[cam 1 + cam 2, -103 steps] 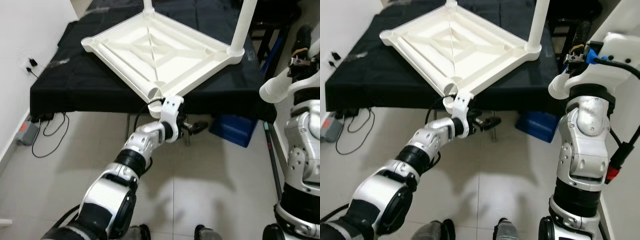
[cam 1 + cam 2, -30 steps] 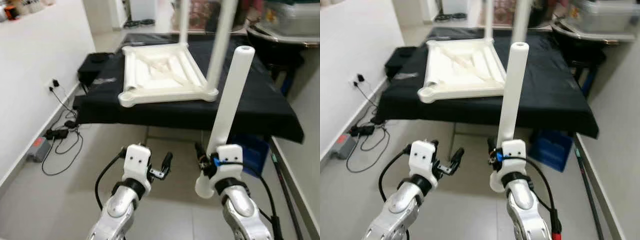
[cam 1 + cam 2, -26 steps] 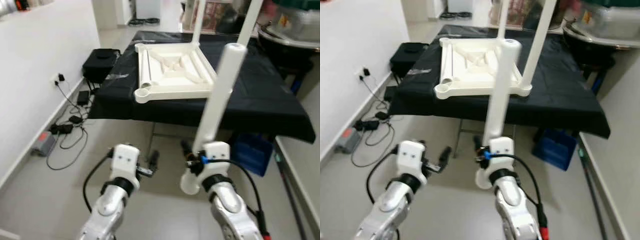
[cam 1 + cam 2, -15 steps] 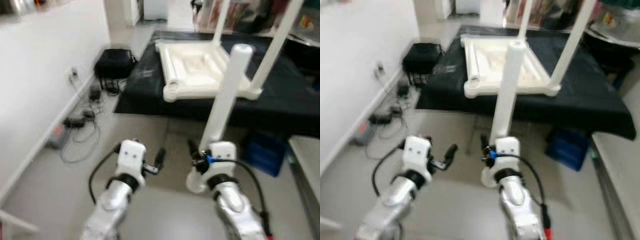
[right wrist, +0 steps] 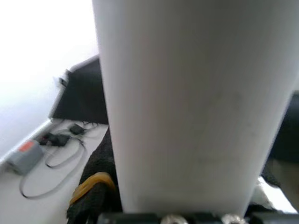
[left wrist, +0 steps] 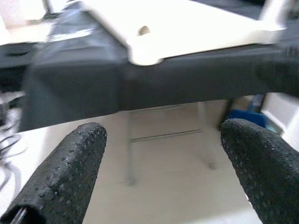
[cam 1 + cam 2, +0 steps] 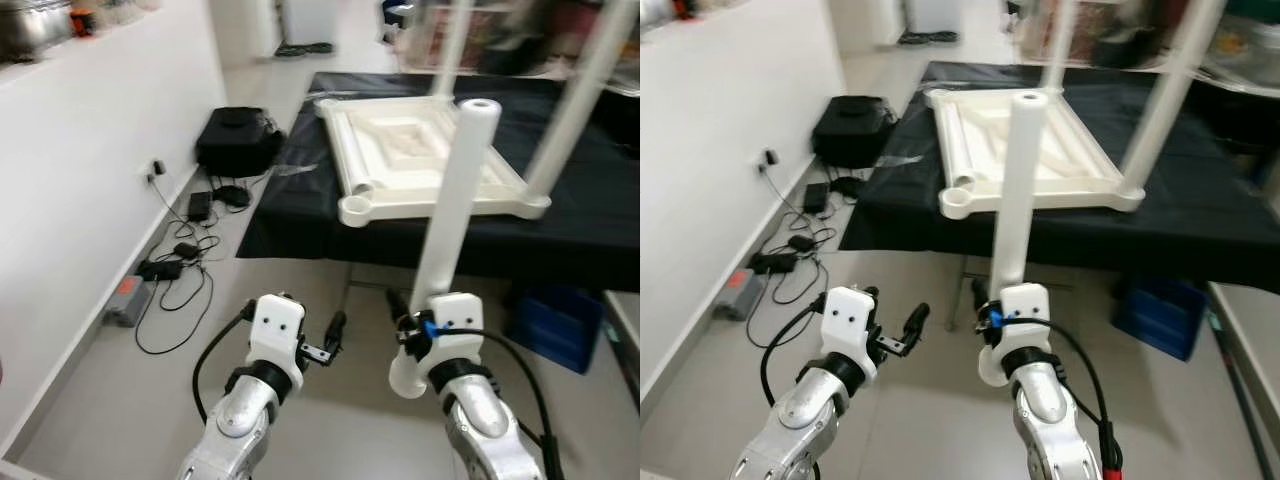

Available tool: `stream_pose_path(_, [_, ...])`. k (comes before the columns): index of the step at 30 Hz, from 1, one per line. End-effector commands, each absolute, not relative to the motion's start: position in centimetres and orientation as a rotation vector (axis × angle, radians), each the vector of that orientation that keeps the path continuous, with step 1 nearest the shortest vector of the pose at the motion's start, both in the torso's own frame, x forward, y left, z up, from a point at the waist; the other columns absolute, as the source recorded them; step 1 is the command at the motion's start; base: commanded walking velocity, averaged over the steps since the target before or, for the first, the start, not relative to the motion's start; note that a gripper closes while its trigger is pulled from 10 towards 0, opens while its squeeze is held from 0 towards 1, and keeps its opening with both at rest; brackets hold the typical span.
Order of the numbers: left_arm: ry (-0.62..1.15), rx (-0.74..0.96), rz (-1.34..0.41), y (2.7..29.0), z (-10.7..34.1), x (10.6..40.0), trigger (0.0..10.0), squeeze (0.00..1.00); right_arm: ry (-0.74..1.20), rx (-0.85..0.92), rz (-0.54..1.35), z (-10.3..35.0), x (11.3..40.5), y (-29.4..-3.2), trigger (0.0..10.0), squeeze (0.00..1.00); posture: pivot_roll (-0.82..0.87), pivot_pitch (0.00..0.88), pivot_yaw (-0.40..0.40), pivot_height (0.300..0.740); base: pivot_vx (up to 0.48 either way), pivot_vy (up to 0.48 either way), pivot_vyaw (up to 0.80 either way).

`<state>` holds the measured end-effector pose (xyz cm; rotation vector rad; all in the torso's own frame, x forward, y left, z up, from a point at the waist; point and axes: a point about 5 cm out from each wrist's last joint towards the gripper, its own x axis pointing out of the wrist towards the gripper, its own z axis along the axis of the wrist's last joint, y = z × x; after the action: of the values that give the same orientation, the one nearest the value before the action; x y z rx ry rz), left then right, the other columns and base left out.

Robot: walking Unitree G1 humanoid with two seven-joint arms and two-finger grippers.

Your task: Building children table

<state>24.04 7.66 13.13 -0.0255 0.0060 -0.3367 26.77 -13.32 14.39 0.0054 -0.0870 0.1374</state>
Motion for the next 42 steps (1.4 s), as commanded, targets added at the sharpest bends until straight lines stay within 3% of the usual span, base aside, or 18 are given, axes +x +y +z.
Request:
stream_pose_path(1, [0.011,0.002,-0.331,8.0,13.0,24.1,10.0,0.0,-0.187,0.043,0.132,16.9,27.1,-13.2,10.0,0.0,0.08,0.083,-0.018,0.74,0.48,0.0,0.0])
stream_pose_path(11, [0.013,-0.009,-0.322,8.1,13.0,24.1,10.0,0.0,-0.505,0.047,0.115,26.8,29.8,-14.5,10.0,0.0,0.09,0.083,-0.025,0.74,0.432,0.0,0.0])
stream_pose_path(19, [0.027,-0.023,-0.318,8.1,12.9,24.1,10.0,0.0,-0.582,0.087,0.158,29.7,30.1,-14.9,10.0,0.0,0.09,0.084,-0.026,0.74,0.0,0.0,0.0])
stream_pose_path(27, [0.025,-0.021,-0.326,8.0,12.9,24.1,10.0,0.0,-0.566,0.096,0.213,30.8,31.4,-15.5,10.0,0.0,0.09,0.087,-0.026,0.74,0.0,0.0,0.0])
stream_pose_path(30, [0.017,-0.018,-0.336,7.8,13.1,24.0,10.0,0.0,-0.487,0.106,0.268,30.5,32.6,-15.7,10.0,0.0,0.1,0.095,-0.028,0.74,0.0,0.0,0.0])
stream_pose_path(31, [-0.008,-0.019,-0.397,7.1,13.9,23.4,10.0,0.0,-0.4,0.116,0.405,31.2,35.4,-15.9,10.0,0.0,0.11,0.122,-0.034,0.74,0.0,0.0,0.0])
stream_pose_path(35, [-0.017,-0.022,-0.423,6.8,14.2,23.1,10.0,0.0,-0.399,0.113,0.439,32.0,36.3,-15.9,10.0,0.0,0.11,0.131,-0.038,0.74,0.0,0.0,0.0])
stream_pose_path(39, [-0.037,-0.009,-0.458,6.4,14.8,22.4,10.0,0.0,-0.422,0.112,0.493,33.7,37.4,-15.0,10.0,0.0,0.14,0.164,-0.049,0.74,0.0,0.0,0.0])
stream_pose_path(41, [-0.055,-0.009,-0.475,6.3,15.7,21.7,10.0,0.0,-0.377,0.119,0.688,34.0,37.8,-13.3,10.0,0.0,0.15,0.208,-0.064,0.74,0.0,0.0,0.0])
stream_pose_path(42, [-0.055,-0.009,-0.475,6.3,15.7,21.7,10.0,0.0,-0.377,0.119,0.688,34.0,37.8,-13.3,10.0,0.0,0.15,0.208,-0.064,0.74,0.0,0.0,0.0])
